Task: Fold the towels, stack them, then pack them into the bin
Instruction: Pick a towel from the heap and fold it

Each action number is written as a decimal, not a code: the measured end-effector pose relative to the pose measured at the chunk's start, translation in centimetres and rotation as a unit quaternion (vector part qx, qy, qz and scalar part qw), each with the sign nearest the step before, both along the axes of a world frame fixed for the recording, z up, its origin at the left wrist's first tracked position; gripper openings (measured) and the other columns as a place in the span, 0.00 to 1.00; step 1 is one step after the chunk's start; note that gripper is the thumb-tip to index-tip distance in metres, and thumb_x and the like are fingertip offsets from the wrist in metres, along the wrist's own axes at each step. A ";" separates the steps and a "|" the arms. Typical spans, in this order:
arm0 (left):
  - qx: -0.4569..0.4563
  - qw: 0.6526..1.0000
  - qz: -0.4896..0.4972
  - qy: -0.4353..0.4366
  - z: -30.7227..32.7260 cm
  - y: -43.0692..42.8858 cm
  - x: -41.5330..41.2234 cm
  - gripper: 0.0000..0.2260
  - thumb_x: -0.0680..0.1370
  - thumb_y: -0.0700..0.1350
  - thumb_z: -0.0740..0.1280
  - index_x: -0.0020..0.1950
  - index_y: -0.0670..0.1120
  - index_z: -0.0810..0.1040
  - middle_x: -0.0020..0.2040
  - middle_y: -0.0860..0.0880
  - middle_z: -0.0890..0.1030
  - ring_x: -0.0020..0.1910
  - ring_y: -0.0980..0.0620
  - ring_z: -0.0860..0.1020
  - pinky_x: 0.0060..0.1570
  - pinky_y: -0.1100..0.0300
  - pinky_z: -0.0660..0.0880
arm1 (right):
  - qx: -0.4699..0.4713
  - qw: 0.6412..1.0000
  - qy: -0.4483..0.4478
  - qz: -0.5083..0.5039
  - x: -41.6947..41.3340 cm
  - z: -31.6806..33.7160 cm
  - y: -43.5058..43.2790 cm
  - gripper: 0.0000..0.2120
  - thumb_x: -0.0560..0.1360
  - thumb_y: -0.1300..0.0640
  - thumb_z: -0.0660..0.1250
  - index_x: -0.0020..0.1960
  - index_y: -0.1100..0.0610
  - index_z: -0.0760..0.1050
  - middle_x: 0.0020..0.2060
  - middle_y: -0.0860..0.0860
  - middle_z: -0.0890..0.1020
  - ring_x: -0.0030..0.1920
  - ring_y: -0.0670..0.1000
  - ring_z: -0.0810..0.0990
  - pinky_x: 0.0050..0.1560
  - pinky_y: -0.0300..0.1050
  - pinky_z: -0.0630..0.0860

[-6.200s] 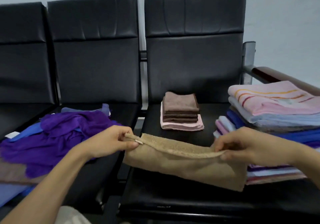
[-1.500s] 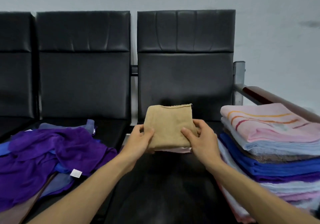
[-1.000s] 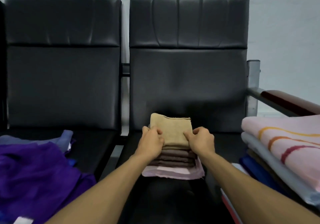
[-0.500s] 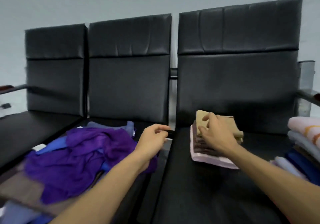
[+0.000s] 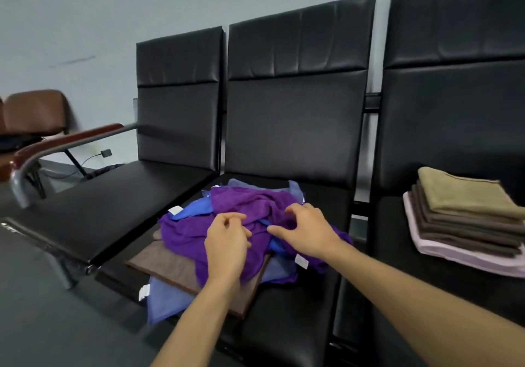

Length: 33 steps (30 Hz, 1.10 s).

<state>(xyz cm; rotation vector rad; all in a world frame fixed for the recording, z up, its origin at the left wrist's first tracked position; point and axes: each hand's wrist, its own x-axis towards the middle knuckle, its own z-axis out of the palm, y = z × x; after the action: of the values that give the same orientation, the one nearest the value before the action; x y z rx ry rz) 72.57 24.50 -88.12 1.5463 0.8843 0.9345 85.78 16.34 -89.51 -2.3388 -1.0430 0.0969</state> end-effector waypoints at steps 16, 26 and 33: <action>-0.328 0.921 -0.154 -0.142 1.4 -2.7 3.6 0.17 0.81 0.53 0.60 0.62 0.42 0.73 0.57 0.41 0.80 0.52 0.44 0.80 0.49 0.53 0.76 | 0.381 0.913 0.140 0.033 1.1 6.0 -3.7 0.17 0.78 0.69 0.59 0.44 0.49 0.79 0.42 0.50 0.84 0.45 0.47 0.81 0.49 0.44 0.76; -0.064 0.960 -0.273 -0.018 2.5 -12.5 9.3 0.15 0.76 0.48 0.69 0.56 0.42 0.68 0.43 0.46 0.79 0.36 0.52 0.79 0.33 0.62 0.74 | 0.315 0.940 0.119 -0.056 2.9 8.3 -18.8 0.08 0.75 0.64 0.67 0.38 0.56 0.79 0.31 0.45 0.80 0.36 0.45 0.77 0.37 0.36 0.73; 0.044 0.839 -0.540 0.051 3.1 -19.8 10.4 0.11 0.74 0.54 0.71 0.50 0.48 0.77 0.44 0.53 0.81 0.45 0.56 0.79 0.44 0.63 0.74 | 0.355 0.907 0.164 -0.156 3.4 6.6 -28.4 0.05 0.73 0.60 0.71 0.39 0.60 0.81 0.33 0.55 0.82 0.35 0.48 0.78 0.38 0.45 0.73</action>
<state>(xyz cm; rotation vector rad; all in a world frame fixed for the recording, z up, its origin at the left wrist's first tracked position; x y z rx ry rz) 82.94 4.71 -84.97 1.8190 -0.0674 0.0543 89.22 -12.05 -82.93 -1.7037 -0.4193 -0.0150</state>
